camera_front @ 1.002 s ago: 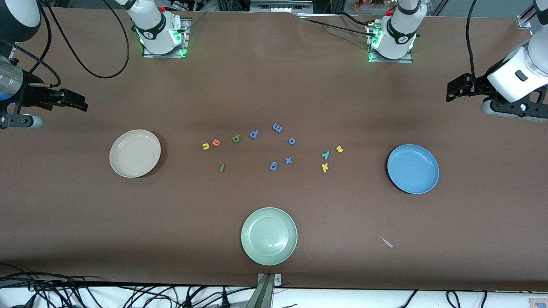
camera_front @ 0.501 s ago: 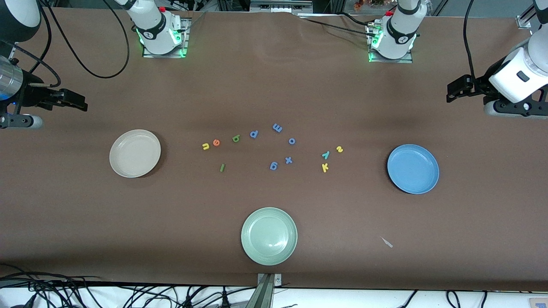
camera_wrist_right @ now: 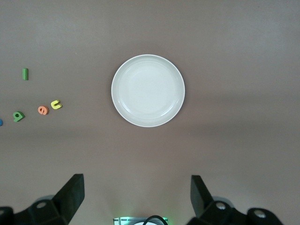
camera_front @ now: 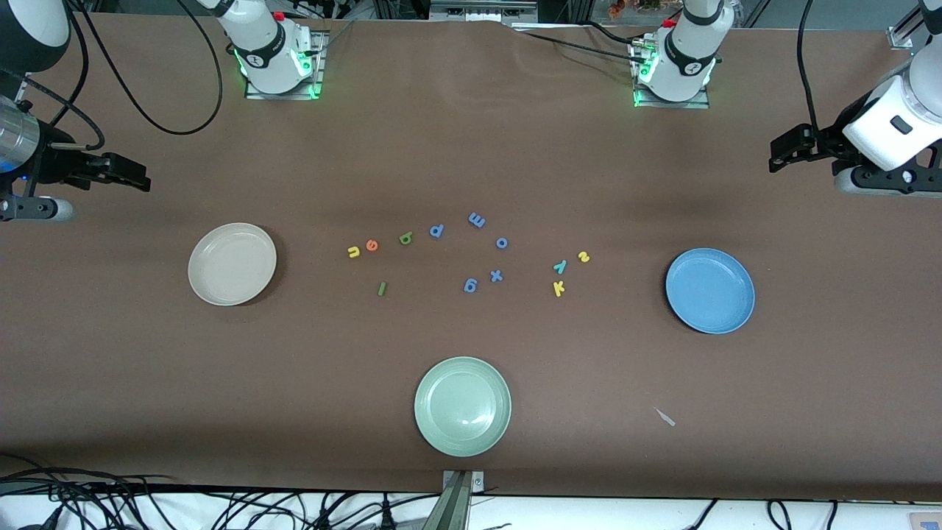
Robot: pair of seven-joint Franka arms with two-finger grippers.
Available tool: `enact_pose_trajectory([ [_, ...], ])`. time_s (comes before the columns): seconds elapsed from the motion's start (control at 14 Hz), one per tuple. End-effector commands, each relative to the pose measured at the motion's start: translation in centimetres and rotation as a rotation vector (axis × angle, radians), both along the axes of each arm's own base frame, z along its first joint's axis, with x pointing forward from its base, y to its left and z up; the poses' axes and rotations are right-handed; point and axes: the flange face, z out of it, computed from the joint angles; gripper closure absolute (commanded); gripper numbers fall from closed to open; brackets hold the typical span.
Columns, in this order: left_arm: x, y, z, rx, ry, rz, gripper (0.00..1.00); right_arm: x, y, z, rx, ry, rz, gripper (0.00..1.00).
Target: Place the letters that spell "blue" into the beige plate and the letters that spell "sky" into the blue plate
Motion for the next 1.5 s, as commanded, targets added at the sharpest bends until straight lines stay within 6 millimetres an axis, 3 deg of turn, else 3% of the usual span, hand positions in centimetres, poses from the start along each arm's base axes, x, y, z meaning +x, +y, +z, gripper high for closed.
enact_pose_trajectory([
  [0.0,-1.13,0.06,0.22,-0.018,-0.019,0.016,0.00,0.06,0.01,0.48,0.016,0.002,-0.006,0.00],
  [0.29,-1.94,0.38,0.13,-0.017,-0.033,0.022,0.00,0.06,0.01,0.48,0.016,0.002,-0.006,0.00],
  [1.43,-1.89,0.38,0.13,-0.017,-0.033,0.022,0.00,0.04,0.01,0.47,0.016,0.004,-0.006,0.00],
])
